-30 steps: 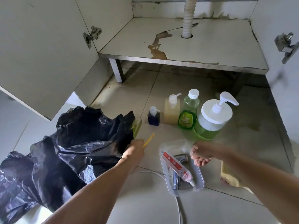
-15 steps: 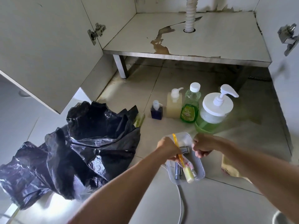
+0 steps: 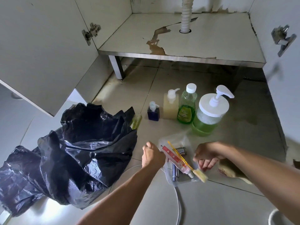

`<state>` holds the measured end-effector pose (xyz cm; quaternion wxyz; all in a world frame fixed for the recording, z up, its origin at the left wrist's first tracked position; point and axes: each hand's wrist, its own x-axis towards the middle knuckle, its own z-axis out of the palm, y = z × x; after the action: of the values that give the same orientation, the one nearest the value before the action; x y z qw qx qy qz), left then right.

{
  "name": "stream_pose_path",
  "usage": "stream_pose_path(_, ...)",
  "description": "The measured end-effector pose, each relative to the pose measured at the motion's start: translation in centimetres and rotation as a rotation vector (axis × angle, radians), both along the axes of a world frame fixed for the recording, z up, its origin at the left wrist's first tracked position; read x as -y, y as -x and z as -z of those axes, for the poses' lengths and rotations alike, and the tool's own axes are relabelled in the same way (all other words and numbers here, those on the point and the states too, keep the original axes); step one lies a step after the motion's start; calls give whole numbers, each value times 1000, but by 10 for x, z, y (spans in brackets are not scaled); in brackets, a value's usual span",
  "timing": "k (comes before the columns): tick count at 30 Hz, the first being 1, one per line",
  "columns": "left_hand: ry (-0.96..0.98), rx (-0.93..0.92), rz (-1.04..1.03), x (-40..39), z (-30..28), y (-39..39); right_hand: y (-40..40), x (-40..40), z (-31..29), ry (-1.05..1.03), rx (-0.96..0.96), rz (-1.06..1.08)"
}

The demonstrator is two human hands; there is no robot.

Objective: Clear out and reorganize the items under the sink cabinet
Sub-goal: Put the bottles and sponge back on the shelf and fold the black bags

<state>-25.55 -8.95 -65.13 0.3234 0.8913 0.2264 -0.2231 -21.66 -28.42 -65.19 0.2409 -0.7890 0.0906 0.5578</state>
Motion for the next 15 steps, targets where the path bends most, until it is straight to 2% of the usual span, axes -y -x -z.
stream_pose_path(3, 194, -249, -37, 1, 9, 12, 8, -9, 7, 64, 57, 4)
stream_pose_path(7, 179, -303, 171, -7, 6, -4, -2, -15, -2, 52, 57, -28)
stream_pose_path(9, 229, -402, 233, -14, -1, -27, -12, -20, -4, 29, 36, -27)
stream_pose_path(12, 300, -598, 232, -27, -17, -54, -19, -27, -9, 70, 17, -48)
stream_pose_path(15, 315, -682, 221, -35, -51, -55, -19, -33, -46, 73, 3, -94)
